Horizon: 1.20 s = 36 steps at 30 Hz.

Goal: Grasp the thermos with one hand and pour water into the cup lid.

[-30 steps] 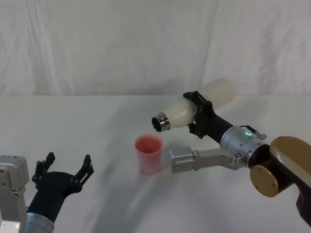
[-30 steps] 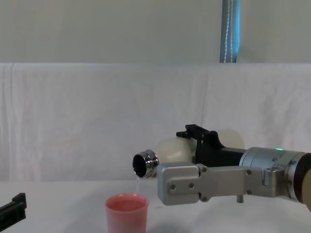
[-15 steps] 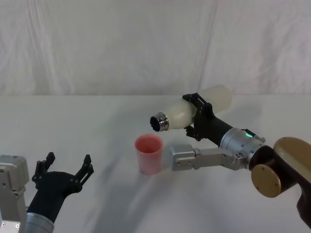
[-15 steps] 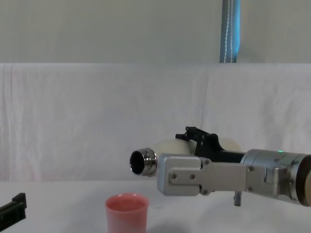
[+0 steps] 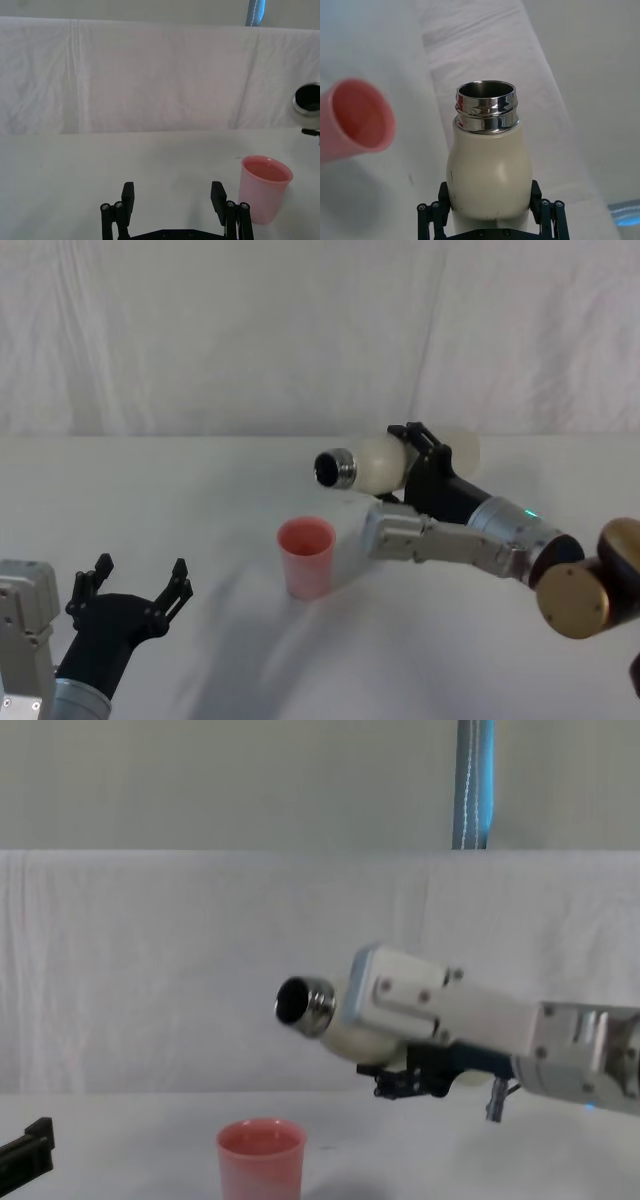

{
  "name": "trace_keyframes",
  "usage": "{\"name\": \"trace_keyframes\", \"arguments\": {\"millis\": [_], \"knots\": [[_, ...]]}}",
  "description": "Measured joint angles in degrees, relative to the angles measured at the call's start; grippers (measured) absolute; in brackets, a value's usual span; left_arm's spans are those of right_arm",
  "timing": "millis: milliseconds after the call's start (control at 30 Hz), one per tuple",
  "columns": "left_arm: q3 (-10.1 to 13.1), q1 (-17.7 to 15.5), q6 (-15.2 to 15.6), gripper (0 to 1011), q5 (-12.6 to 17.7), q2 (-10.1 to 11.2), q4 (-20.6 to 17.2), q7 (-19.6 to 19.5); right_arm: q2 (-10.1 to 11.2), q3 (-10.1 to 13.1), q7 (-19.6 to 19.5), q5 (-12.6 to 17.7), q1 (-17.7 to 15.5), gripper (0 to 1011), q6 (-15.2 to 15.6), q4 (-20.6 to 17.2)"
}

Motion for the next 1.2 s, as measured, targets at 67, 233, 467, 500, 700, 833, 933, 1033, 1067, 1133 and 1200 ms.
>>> {"name": "trace_keyframes", "arguments": {"millis": [67,233,467,500,700,833,933,1033,1067,1133,1200], "knots": [[0.0,0.0,0.0,1001,0.0,0.0,0.0,0.0,0.15,1.25,1.13,2.38,-0.95,955,0.05,-1.44],[0.0,0.0,0.0,1001,0.0,0.0,0.0,0.0,1.21,3.46,3.23,6.23,-2.9,955,0.6,-4.55],[0.0,0.0,0.0,1001,0.0,0.0,0.0,0.0,2.21,7.2,5.78,12.32,-6.32,955,2.77,-10.0],[0.0,0.0,0.0,1001,0.0,0.0,0.0,0.0,2.29,7.63,6.02,13.01,-6.83,955,3.07,-10.76],[0.0,0.0,0.0,1001,0.0,0.0,0.0,0.0,3.05,11.68,7.99,19.16,-11.26,955,6.93,-17.15],[0.0,0.0,0.0,1001,0.0,0.0,0.0,0.0,3.16,14.26,8.97,23.01,-13.78,955,9.74,-20.39],[0.0,0.0,0.0,1001,0.0,0.0,0.0,0.0,3.05,16.43,10.17,26.88,-15.6,955,12.26,-22.59],[0.0,0.0,0.0,1001,0.0,0.0,0.0,0.0,2.88,17.78,11.06,29.74,-16.77,955,13.59,-23.87],[0.0,0.0,0.0,1001,0.0,0.0,0.0,0.0,2.72,18.52,11.51,31.55,-17.43,955,14.57,-24.51],[0.0,0.0,0.0,1001,0.0,0.0,0.0,0.0,2.57,19.45,12.04,34.11,-18.41,955,15.78,-25.41],[0.0,0.0,0.0,1001,0.0,0.0,0.0,0.0,2.55,20.08,12.45,36.22,-19.29,955,16.62,-26.16]]}}
